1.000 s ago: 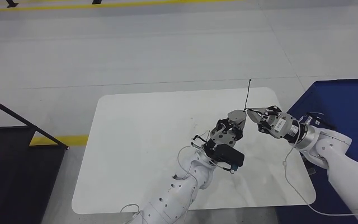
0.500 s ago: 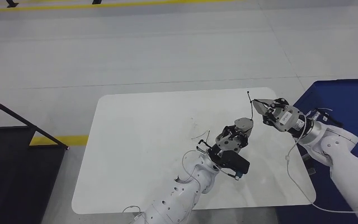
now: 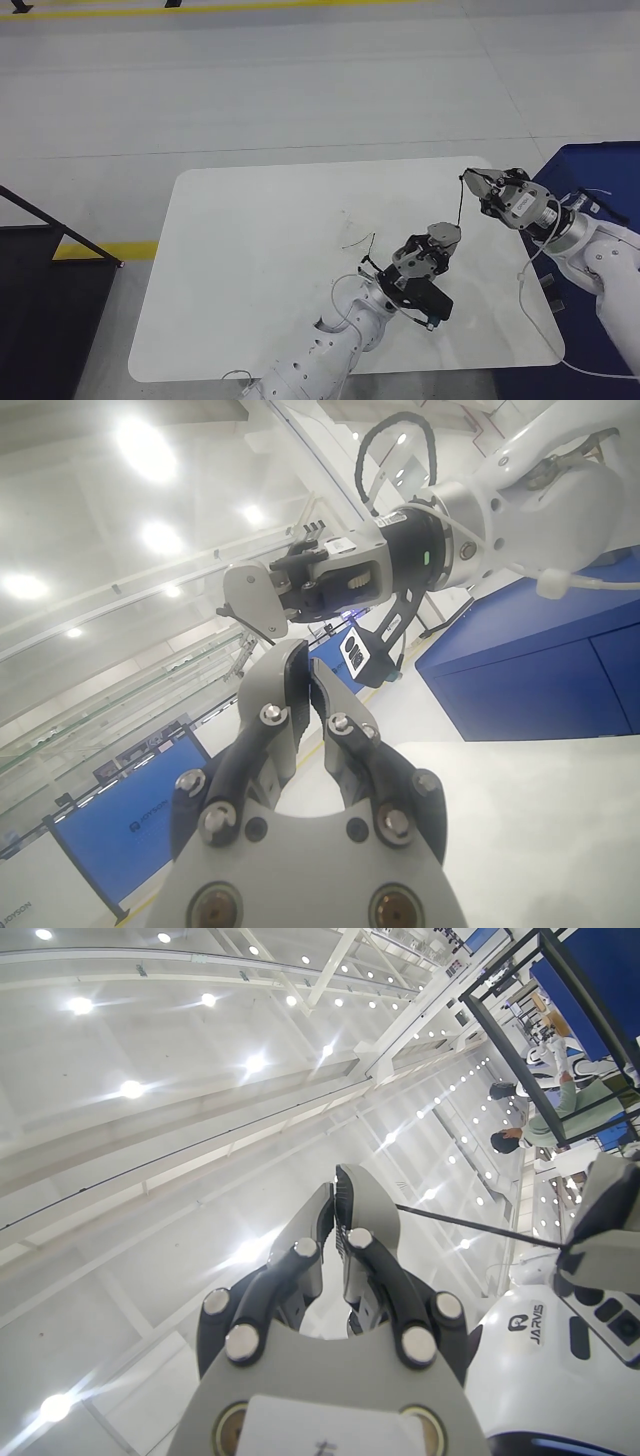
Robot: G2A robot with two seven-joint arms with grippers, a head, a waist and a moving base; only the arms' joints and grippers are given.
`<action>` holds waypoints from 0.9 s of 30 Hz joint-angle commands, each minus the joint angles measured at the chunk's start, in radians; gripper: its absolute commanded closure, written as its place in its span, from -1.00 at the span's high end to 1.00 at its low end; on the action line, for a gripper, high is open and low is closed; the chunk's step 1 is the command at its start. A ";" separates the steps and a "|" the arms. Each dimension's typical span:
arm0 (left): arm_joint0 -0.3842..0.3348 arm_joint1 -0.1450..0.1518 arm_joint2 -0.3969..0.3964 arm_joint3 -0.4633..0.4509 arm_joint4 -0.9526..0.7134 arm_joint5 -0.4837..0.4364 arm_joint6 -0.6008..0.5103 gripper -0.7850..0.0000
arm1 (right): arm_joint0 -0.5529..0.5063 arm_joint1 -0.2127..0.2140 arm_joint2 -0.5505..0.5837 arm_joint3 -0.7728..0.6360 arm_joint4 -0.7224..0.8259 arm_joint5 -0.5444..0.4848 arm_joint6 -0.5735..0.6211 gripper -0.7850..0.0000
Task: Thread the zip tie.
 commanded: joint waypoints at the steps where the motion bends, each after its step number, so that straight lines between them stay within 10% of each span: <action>1: 0.002 0.001 -0.003 -0.005 0.002 -0.002 0.000 -1.00 | -0.003 -0.003 0.005 -0.002 -0.003 0.002 -0.001 -1.00; 2: 0.004 0.002 -0.004 -0.008 0.003 0.000 0.000 -0.92 | -0.006 -0.004 0.007 -0.005 -0.006 0.003 -0.002 -1.00; 3: 0.006 0.002 -0.005 -0.011 0.003 0.002 0.001 0.52 | -0.007 -0.005 0.009 -0.006 -0.007 0.004 -0.003 -1.00; 4: 0.010 0.003 -0.006 -0.014 0.003 0.003 0.002 1.00 | -0.009 -0.007 0.013 -0.008 -0.009 0.006 -0.004 -1.00; 20: 0.103 0.068 -0.238 -0.098 -0.017 0.025 0.030 1.00 | 0.014 -0.021 0.071 -0.041 0.044 0.196 -0.012 -1.00; 27: 0.197 0.138 -0.393 -0.311 0.188 -0.227 -0.045 1.00 | 0.023 -0.021 0.064 -0.127 0.086 0.368 -0.063 -1.00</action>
